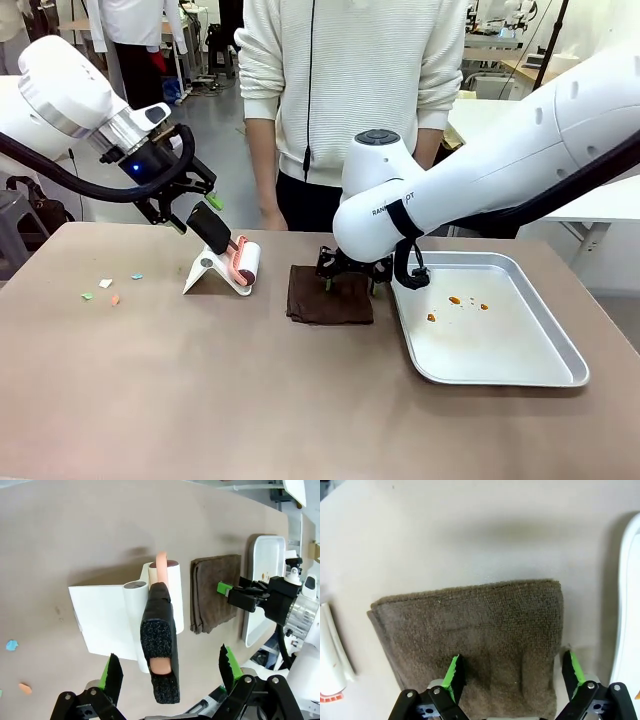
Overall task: Clean the surface of the table.
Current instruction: Hold the Lint Roller with your left hand and the towel with your right hand.
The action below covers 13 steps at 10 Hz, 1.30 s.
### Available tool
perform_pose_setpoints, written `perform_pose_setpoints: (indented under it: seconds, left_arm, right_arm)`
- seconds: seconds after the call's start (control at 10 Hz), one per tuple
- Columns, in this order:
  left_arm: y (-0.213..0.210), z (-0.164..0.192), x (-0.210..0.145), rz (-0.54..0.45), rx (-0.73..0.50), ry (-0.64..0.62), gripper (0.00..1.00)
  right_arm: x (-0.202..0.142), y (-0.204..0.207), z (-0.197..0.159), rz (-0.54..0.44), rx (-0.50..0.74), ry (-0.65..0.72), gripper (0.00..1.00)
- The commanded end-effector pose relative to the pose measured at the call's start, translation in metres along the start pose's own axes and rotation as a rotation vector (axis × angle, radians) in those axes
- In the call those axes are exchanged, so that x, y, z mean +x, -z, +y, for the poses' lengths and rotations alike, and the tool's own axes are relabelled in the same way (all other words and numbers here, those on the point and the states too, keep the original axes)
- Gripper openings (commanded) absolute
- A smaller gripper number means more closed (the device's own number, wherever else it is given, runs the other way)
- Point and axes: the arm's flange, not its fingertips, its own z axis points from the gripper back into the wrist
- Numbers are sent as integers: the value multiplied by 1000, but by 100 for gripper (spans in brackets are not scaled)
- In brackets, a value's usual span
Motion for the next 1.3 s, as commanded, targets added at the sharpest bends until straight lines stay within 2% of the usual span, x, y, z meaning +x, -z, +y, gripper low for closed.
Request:
perform_pose_setpoints:
  seconds: [0.0,0.1,0.2,0.3,0.4,0.6,0.7,0.8,0.9,1.2]
  left_arm:
    - [0,-9,3,-9,20,-9,100]
    - [1,-10,3,-16,24,-3,100]
    - [1,-10,2,-36,30,8,61]
    - [1,-10,2,-32,28,10,42]
    - [0,-10,2,-34,31,13,3]
    - [1,-11,1,-39,32,16,0]
    - [1,-12,1,-43,34,15,0]
    - [0,-12,1,-45,35,16,5]
    - [0,-12,1,-45,35,18,0]
    - [0,-13,-1,-47,38,22,0]
  right_arm:
    - [3,0,7,-21,-33,29,100]
    - [4,-1,6,-13,-34,39,100]
    - [5,-3,5,-7,-24,32,58]
    - [5,-3,5,-2,-22,35,42]
    - [5,-3,5,3,-19,34,0]
    - [5,-3,6,8,-10,34,0]
    - [5,-3,6,13,-11,33,15]
    - [5,-3,6,15,-10,32,6]
    - [5,-2,6,19,-7,29,0]
    - [6,-1,5,29,-6,25,0]
